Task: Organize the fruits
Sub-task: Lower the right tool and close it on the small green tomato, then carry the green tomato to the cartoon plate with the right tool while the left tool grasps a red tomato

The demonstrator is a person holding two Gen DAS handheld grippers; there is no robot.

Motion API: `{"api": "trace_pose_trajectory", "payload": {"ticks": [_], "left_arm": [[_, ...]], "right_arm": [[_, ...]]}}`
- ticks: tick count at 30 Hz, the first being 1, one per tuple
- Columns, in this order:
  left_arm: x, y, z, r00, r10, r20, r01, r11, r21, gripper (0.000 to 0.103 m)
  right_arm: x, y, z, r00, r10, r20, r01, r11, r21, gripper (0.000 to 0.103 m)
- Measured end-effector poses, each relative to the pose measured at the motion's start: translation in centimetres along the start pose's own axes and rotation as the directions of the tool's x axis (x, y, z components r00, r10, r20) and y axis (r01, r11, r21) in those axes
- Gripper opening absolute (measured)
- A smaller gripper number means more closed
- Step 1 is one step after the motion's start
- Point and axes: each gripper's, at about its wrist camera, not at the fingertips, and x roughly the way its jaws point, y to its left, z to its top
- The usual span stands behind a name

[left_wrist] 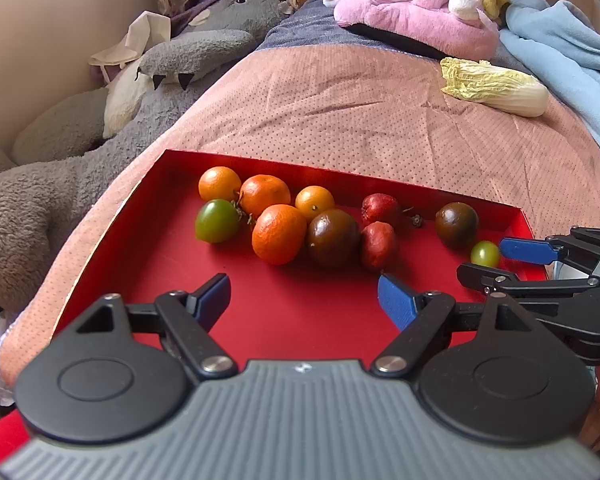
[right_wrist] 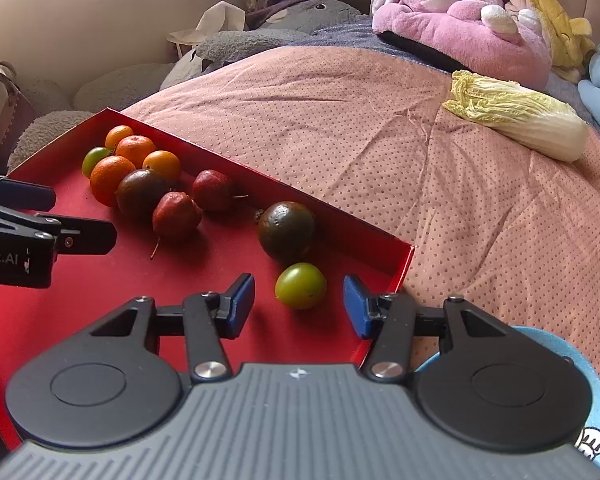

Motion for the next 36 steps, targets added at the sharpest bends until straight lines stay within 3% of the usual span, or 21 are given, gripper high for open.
{"api": "trace_pose_trajectory", "payload": {"ticks": [14,17,29,36], "left_arm": [[0.2,0.7,0.2,1.0,0.004,-0.01,-0.004,0.999,-0.037,0.083],[0.3,0.8,0.1,1.0,0.009,-0.011,-0.01,0.999,-0.037,0.083],[1.1,0.4,0.6,1.0,0.022,-0.002,-0.022,1.0,-0.012,0.082],[0.6,-1.5,0.1,0.995,-0.101,0.005,0.101,0.994,0.051,0.081]], "right_arm": [[0.1,0.2,-0.4,1.0,-0.009,0.012,0.01,1.0,-0.026,0.052],[0.2,0.1,-0.2,1.0,0.001,0.009,-0.001,0.999,-0.034,0.032],[-1.6,-0.1,-1.5,0.997,0.076,0.031,-0.077,0.996,0.035,0.032],[-2.4,-1.0,-2.2,0.995,0.085,0.045,-0.088,0.995,0.054,0.032]]}}
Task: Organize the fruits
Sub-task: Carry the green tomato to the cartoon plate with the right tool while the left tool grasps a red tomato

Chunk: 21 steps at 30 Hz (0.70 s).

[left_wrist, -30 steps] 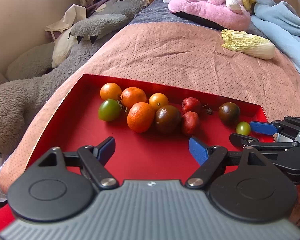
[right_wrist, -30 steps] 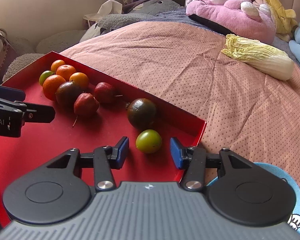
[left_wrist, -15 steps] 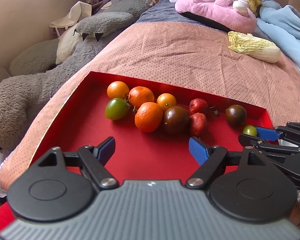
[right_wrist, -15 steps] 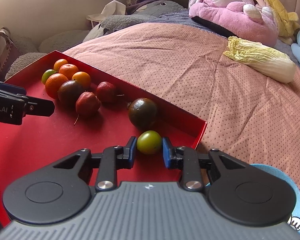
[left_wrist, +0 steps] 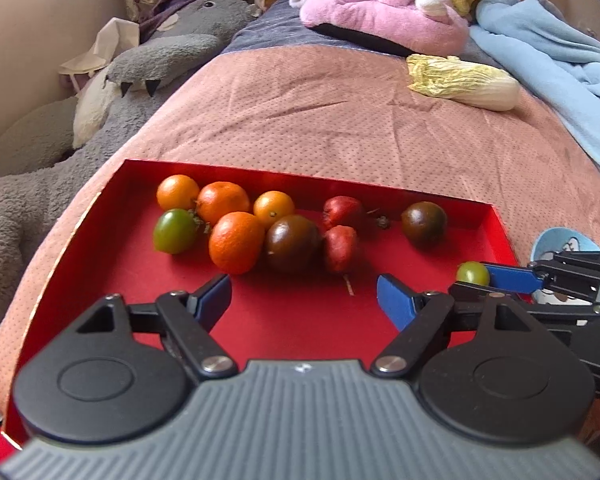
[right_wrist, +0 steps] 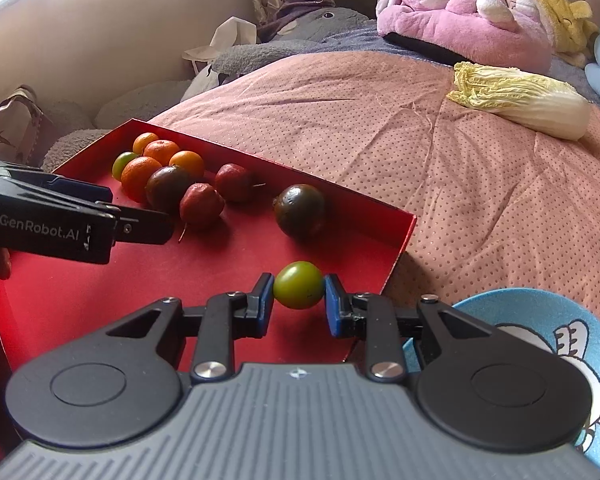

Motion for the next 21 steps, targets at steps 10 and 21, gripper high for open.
{"api": "trace_pose_trajectory", "payload": {"ticks": [10,21], "left_arm": [[3.2,-2.1,0.3,0.998,0.0,-0.067,0.003,0.999,0.043,0.071],[4.8,-3.0,1.1,0.997,0.075,-0.031,-0.072,0.994,0.087,0.069]], "right_arm": [[-1.9,-0.9,-0.5,0.999,0.017,0.028,-0.017,1.0,0.02,0.032],[-1.9,0.1,-0.4,0.999,0.037,0.0,-0.037,0.999,-0.023,0.032]]}}
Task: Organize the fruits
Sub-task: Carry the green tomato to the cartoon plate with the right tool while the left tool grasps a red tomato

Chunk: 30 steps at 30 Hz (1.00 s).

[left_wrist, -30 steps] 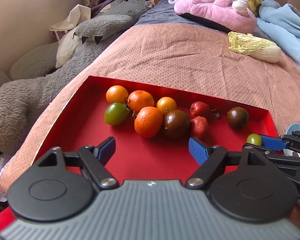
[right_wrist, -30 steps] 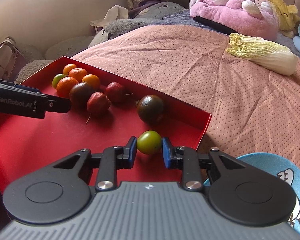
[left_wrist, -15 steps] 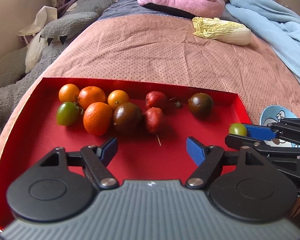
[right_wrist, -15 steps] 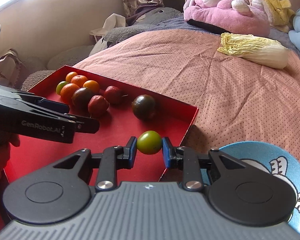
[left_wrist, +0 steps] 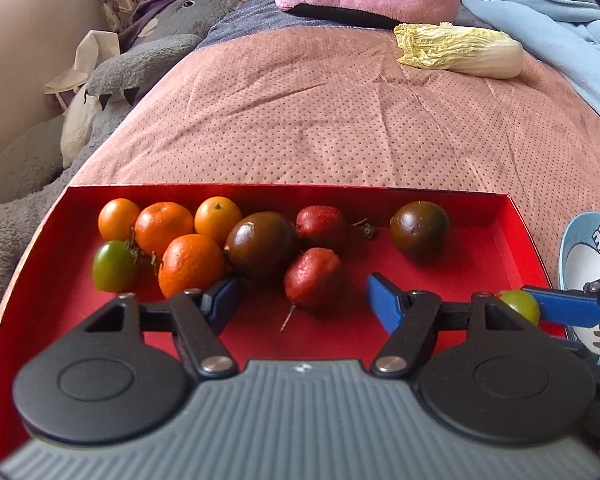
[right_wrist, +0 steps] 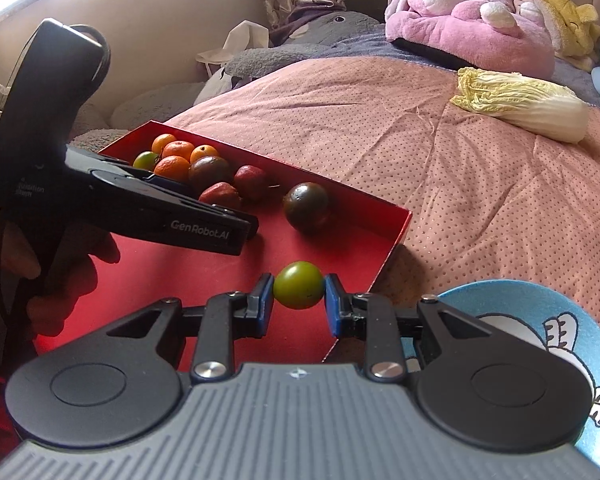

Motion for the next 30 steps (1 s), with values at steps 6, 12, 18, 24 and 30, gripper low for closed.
{"api": "trace_pose_trajectory", "payload": {"ticks": [6,12,18,24,30], "left_arm": [[0.0,0.0,0.3,1.0,-0.005,0.018,0.005,1.0,0.01,0.037],[-0.7,0.3,0.0,0.999,-0.046,0.02,0.046,0.999,-0.015,0.035],[-2.5,1.0,-0.5,0.993,-0.108,0.045,0.111,0.992,-0.058,0.035],[-3.8,0.9,-1.1,0.991,-0.119,0.06,0.122,0.991,-0.051,0.035],[-4.9,0.7,-1.5,0.992,-0.101,0.081,0.104,0.994,-0.043,0.035]], "right_arm": [[0.1,1.0,0.3,1.0,-0.016,-0.024,0.015,0.999,-0.03,0.032],[-0.6,1.7,0.7,0.999,-0.026,-0.024,0.026,0.999,-0.037,0.032],[-1.3,2.3,0.6,0.999,-0.028,-0.016,0.027,0.999,-0.039,0.032],[-1.7,2.8,0.2,0.999,-0.034,-0.031,0.033,0.998,-0.047,0.032],[-2.5,2.5,-0.1,0.998,-0.052,-0.04,0.05,0.998,-0.039,0.032]]}}
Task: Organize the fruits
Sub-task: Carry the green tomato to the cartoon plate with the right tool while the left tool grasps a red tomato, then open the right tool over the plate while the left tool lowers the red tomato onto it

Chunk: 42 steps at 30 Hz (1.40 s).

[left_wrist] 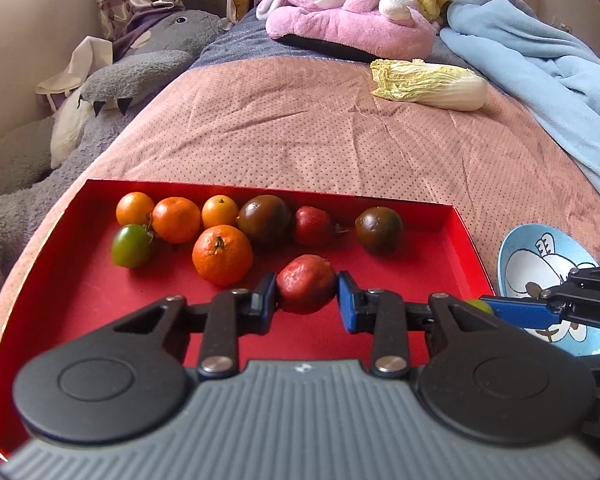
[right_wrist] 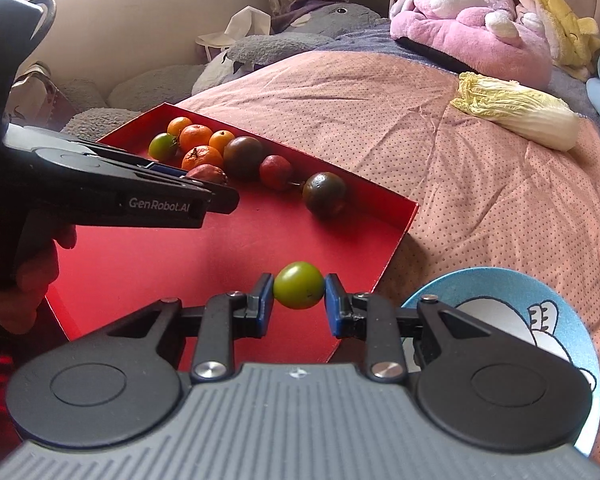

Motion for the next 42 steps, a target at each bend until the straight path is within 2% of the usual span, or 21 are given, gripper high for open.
{"api": "trace_pose_trajectory", "payload": {"ticks": [10,14,27,37,42], "left_arm": [[-1.7,-1.6,-1.3,1.0,0.002,0.019,-0.002,1.0,0.019,0.035],[-2.3,-3.3,-1.9,0.999,-0.003,0.035,0.0,0.997,0.079,0.035],[-3.2,-8.3,-2.0,0.996,-0.074,0.045,0.066,0.986,0.156,0.035],[-2.2,-13.7,-2.8,0.988,-0.155,0.005,0.15,0.961,0.232,0.035],[-0.9,-15.1,-3.2,0.988,-0.156,-0.025,0.157,0.952,0.263,0.035]], "right_arm": [[-2.7,-2.4,-0.7,0.998,-0.055,0.035,0.053,0.998,0.04,0.032],[-3.7,-4.0,-1.1,0.995,-0.089,0.047,0.086,0.994,0.066,0.032],[-4.8,-8.7,-4.3,0.986,-0.165,0.019,0.16,0.976,0.149,0.032],[-5.3,-10.9,-6.2,0.983,-0.182,-0.013,0.181,0.967,0.18,0.032],[-5.2,-11.5,-6.8,0.983,-0.182,-0.024,0.183,0.964,0.193,0.032]]}}
